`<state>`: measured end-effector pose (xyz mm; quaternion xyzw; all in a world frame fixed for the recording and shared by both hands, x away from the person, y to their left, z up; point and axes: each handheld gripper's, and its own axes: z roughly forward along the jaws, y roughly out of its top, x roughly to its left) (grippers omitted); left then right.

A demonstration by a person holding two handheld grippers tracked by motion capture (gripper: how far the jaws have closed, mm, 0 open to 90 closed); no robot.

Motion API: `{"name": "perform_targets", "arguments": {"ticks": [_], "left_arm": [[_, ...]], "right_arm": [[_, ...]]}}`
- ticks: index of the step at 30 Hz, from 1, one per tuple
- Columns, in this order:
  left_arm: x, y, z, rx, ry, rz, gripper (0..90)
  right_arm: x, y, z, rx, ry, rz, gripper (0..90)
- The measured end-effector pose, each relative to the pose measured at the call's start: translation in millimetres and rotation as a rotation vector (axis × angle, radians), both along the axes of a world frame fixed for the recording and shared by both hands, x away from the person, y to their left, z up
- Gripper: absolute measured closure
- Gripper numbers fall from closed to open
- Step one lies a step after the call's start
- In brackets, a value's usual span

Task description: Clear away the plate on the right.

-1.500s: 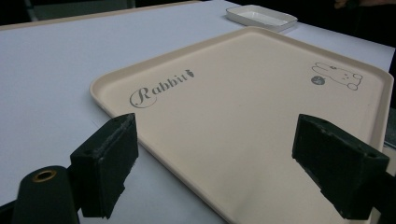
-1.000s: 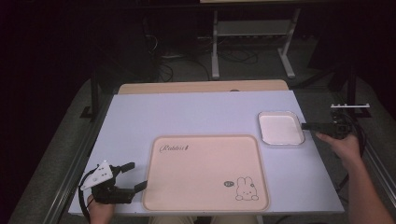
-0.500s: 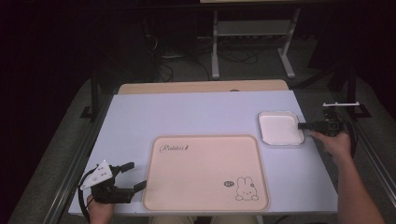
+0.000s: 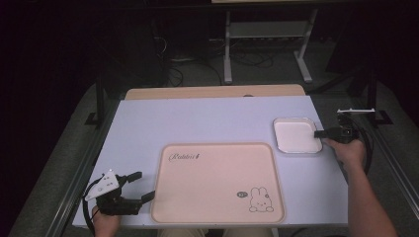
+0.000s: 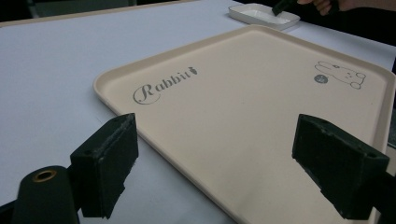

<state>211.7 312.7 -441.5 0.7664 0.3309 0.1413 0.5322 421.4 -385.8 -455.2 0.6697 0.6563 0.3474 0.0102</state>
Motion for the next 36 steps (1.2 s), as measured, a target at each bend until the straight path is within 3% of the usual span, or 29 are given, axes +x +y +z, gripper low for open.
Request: {"name": "perform_targets", "arguments": {"ticks": [13,21,25,36], "left_arm": [[-1.3,2.1,1.8,-0.016,-0.014,0.002,13.9],[-1.5,1.7,2.5,-0.017,-0.018,-0.001,14.0],[-1.0,1.9,2.5,-0.021,-0.017,-0.003,13.9],[-0.5,2.0,2.8,-0.024,-0.017,-0.004,14.0]], "right_arm": [[-5.0,4.9,2.6,-0.016,0.008,-0.103,88.6],[-15.6,-3.2,5.5,0.061,-0.019,-0.152,88.6],[-24.6,-10.1,7.4,0.131,-0.045,-0.18,88.6],[-53.8,-18.6,10.6,0.175,-0.053,-0.194,88.6]]}}
